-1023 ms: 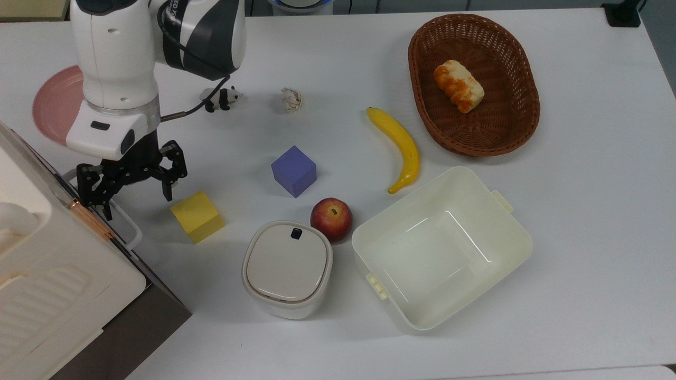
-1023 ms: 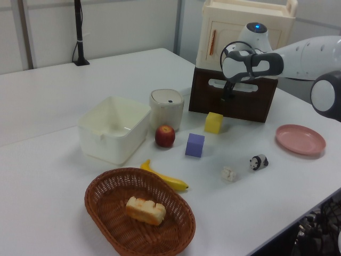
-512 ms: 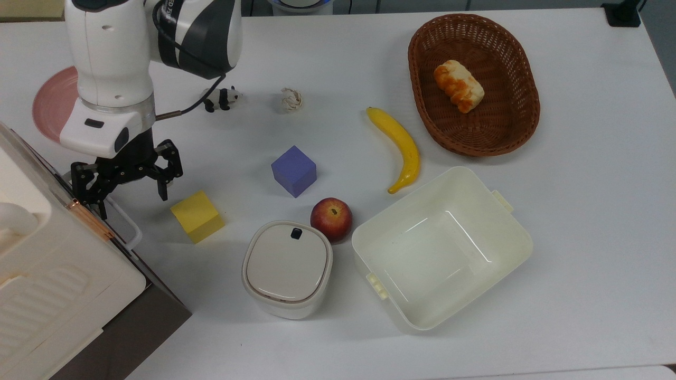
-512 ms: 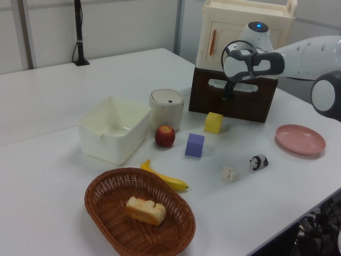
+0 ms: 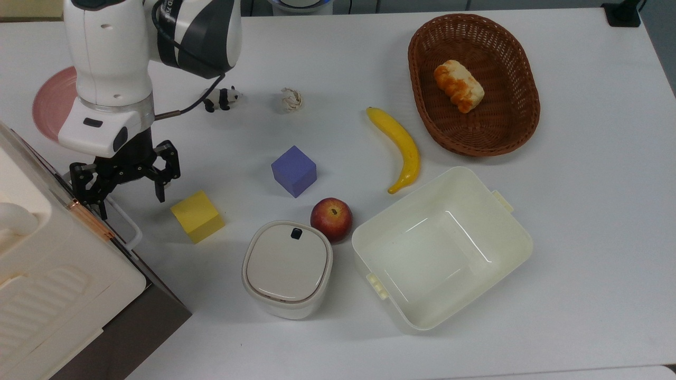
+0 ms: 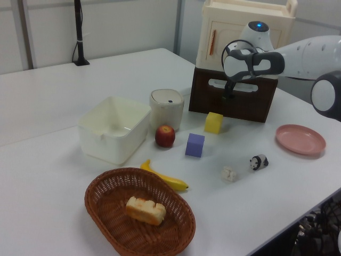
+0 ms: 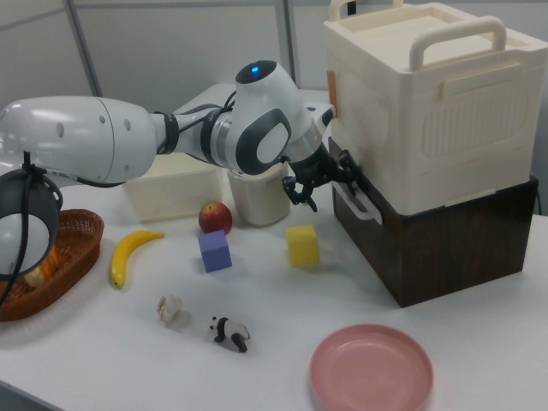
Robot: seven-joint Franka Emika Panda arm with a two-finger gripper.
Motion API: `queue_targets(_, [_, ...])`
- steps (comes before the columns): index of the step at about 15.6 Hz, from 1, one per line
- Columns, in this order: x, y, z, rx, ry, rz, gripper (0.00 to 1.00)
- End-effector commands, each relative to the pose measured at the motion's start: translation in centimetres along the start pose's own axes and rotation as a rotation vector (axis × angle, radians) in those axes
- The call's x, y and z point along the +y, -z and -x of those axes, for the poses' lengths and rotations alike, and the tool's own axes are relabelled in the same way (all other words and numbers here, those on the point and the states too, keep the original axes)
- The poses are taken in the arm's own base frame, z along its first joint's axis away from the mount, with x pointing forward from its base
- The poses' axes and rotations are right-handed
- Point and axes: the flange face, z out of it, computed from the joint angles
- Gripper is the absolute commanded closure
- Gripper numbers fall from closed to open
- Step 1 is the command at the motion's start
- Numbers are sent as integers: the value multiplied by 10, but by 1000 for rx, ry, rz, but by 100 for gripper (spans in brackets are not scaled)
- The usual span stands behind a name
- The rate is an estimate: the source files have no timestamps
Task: Slide open the drawer
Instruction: 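Lower the gripper to the drawer handle and align with it, then close the gripper on the drawer handle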
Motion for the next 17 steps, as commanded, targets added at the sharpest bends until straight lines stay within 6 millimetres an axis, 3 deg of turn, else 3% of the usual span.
queue_targets(1, [10, -4, 0, 16, 8, 28, 33])
queue_targets(9, [8, -8, 1, 12, 12, 24, 59])
queue_targets(13, [8, -9, 1, 12, 12, 24, 62])
queue_targets(17, [8, -9, 0, 12, 13, 22, 72])
